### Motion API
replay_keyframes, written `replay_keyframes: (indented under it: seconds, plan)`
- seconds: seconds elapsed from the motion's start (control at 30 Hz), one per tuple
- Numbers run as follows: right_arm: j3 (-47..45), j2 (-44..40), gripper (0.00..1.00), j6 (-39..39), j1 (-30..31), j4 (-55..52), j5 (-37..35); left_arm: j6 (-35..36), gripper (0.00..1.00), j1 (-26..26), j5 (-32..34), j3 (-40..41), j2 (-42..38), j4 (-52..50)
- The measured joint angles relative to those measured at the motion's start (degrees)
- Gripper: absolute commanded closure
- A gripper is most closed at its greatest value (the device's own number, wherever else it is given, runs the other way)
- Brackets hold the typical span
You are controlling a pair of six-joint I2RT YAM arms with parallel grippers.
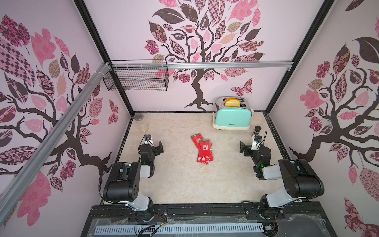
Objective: Open the ruler set and take out the ruler
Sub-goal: Pick up the ruler set bag from the ruler set bag.
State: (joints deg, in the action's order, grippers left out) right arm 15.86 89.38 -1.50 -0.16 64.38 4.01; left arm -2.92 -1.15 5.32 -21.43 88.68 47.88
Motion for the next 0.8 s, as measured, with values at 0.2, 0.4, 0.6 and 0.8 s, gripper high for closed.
replay_keyframes:
  seconds: [0.2,0.4,0.6,0.8]
  plan:
    - [0.0,0.0,0.01,0.0,0.0,0.0,0.0,0.0,0.03,0.0,0.0,0.0,0.0,0.0]
    - [0.0,0.0,0.0,0.0,0.0,0.2,0.0,-0.1,0.03,0.0,0.8,-1.4,-2.2,-4.5]
    - [1.8,-8.2,0.01,-0.3,0.0,-8.9,-1.5,-0.1,0.03,0.0,0.9,-7.2,-11.9,-15.1]
    - [8.4,-15.7,0.01,-3.4,0.1,-19.0,0.0,-0.4,0.03,0.4,1.2,-13.7,-16.9,-27.2]
